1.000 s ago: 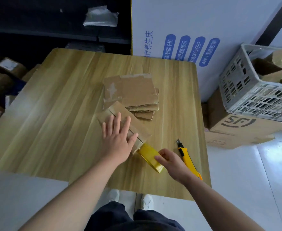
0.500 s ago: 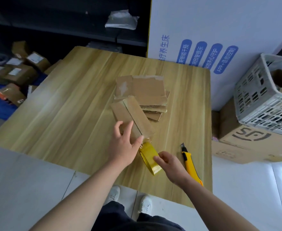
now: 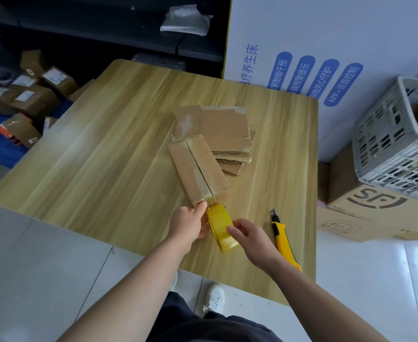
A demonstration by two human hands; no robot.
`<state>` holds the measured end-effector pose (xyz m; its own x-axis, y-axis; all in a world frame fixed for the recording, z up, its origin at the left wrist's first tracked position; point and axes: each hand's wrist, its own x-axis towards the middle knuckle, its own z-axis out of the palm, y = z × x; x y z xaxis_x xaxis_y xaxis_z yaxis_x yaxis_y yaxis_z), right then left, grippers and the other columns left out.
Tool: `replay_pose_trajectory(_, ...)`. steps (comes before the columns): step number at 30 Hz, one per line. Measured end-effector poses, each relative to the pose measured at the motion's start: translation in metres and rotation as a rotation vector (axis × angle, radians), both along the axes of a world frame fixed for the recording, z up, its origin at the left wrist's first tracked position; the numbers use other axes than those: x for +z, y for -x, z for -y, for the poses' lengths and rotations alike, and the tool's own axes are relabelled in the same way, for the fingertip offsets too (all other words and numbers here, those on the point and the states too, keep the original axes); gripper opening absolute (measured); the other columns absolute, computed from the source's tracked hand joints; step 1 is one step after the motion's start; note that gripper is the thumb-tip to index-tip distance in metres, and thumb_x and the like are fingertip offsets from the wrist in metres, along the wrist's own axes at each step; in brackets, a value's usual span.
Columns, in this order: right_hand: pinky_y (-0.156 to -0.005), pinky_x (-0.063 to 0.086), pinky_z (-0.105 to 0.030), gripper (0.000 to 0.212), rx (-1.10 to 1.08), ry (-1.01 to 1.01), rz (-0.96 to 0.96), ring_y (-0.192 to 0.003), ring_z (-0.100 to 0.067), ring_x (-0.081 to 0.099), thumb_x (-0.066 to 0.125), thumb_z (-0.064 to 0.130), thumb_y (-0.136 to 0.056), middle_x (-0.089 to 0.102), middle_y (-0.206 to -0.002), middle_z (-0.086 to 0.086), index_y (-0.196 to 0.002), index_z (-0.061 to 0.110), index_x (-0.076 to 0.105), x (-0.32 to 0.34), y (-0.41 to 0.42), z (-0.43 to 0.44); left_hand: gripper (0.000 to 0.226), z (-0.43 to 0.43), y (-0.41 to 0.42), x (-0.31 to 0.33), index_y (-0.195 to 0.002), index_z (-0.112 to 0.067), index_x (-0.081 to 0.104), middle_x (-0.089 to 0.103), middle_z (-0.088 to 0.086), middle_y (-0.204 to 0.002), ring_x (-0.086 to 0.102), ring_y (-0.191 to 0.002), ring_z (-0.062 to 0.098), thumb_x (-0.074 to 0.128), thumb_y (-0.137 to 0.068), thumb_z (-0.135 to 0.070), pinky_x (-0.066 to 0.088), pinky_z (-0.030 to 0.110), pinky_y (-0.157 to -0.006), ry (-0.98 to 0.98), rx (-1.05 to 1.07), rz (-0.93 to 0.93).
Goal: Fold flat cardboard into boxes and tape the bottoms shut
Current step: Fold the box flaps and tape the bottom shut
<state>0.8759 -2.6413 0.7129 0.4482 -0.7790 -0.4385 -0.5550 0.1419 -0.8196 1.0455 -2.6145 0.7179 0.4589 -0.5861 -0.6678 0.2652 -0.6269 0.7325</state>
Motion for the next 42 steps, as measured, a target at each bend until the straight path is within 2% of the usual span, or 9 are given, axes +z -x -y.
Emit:
replay_pose_trajectory(4,-0.061,0.041,-0.01,0.017,-0.015,-0.014,0.03,-0.068,0.003,0.054,0.053,0.033,-0.098,0.064,-0.082,0.011,-0.103,0.022,0.064,0.0,0.003,0.003,0.01,0.002,0.005,0.007,-0.095,-0.007,0.062,0.072,0.012,-0.087,0.072,-0.077,0.026,0.059,-0.092,-0.015,0.058,0.035,-0.063,0.069,0.039,-0.231)
replay_pose_trajectory(11,-0.07,0.041,-0.008,0.021,0.033,0.026,0.033,-0.08,0.007,0.057,0.055,0.033,-0.096,0.065,-0.091,0.013,-0.111,0.022,0.065,-0.007,0.009,0.005,0.032,-0.002,0.021,-0.003,-0.092,-0.009,0.05,0.062,0.014,-0.099,0.066,-0.077,0.023,0.078,-0.077,-0.007,0.059,0.039,-0.067,0.079,0.197,-0.155)
replay_pose_trajectory(14,-0.092,0.039,-0.021,0.035,-0.072,0.203,-0.18,-0.112,-0.009,0.051,0.06,0.037,-0.093,0.053,-0.121,0.006,-0.124,0.021,0.057,-0.026,0.035,0.013,0.03,0.0,0.022,-0.009,-0.09,-0.012,0.052,0.062,0.015,-0.106,0.064,-0.084,0.024,0.078,-0.077,-0.006,0.056,0.037,-0.064,0.078,0.254,-0.169)
replay_pose_trajectory(18,-0.099,0.038,-0.036,0.045,-0.172,0.167,-0.643,-0.119,-0.028,0.04,0.055,0.032,-0.093,0.039,-0.133,-0.01,-0.135,0.019,0.041,-0.052,0.078,0.024,0.026,0.001,0.018,-0.016,-0.09,-0.016,0.056,0.065,0.017,-0.11,0.064,-0.094,0.029,0.078,-0.078,-0.008,0.054,0.034,-0.061,0.068,0.283,-0.152)
replay_pose_trajectory(24,-0.065,0.052,-0.038,0.041,-0.159,0.026,-0.586,-0.081,-0.025,0.057,0.054,0.02,-0.093,0.051,-0.108,-0.009,-0.129,0.023,0.034,-0.068,0.093,0.026,0.024,0.004,0.007,-0.016,-0.098,-0.022,0.063,0.066,0.01,-0.109,0.064,-0.09,0.026,0.074,-0.081,-0.009,0.054,0.034,-0.065,0.052,0.217,-0.115)
replay_pose_trajectory(26,-0.064,0.055,-0.041,0.045,-0.105,-0.001,-0.532,-0.076,-0.024,0.06,0.056,0.017,-0.091,0.055,-0.102,-0.009,-0.128,0.025,0.031,-0.064,0.088,0.03,0.016,0.007,-0.001,-0.015,-0.09,-0.023,0.067,0.069,0.011,-0.107,0.063,-0.086,0.024,0.071,-0.082,-0.009,0.052,0.032,-0.063,0.036,0.136,-0.047)
replay_pose_trajectory(29,-0.065,0.054,-0.045,0.045,-0.069,0.014,-0.388,-0.07,-0.025,0.06,0.056,0.016,-0.088,0.058,-0.094,-0.009,-0.125,0.029,0.033,-0.047,0.076,0.037,0.013,0.011,-0.008,-0.014,-0.082,-0.021,0.069,0.07,0.012,-0.103,0.064,-0.089,0.026,0.072,-0.08,-0.008,0.056,0.041,-0.082,0.004,0.077,0.007)
replay_pose_trajectory(35,-0.061,0.052,-0.041,0.016,-0.002,0.155,-0.104,-0.06,-0.018,0.058,0.046,0.032,-0.098,0.062,-0.077,-0.006,-0.113,0.032,0.052,0.015,0.054,0.058,0.01,0.013,-0.016,-0.015,-0.08,-0.021,0.069,0.071,0.008,-0.098,0.065,-0.093,0.026,0.078,-0.078,-0.018,0.054,0.042,-0.085,-0.022,-0.013,-0.014)
replay_pose_trajectory(42,-0.054,0.048,-0.032,0.025,0.407,0.447,-0.415,-0.058,-0.012,0.055,0.041,0.048,-0.098,0.058,-0.069,0.006,-0.112,0.038,0.058,0.053,0.021,0.059,0.01,0.017,-0.021,-0.008,-0.084,-0.019,0.063,0.068,0.007,-0.093,0.062,-0.08,0.02,0.073,-0.084,-0.016,0.048,0.027,-0.064,-0.023,-0.039,-0.063)
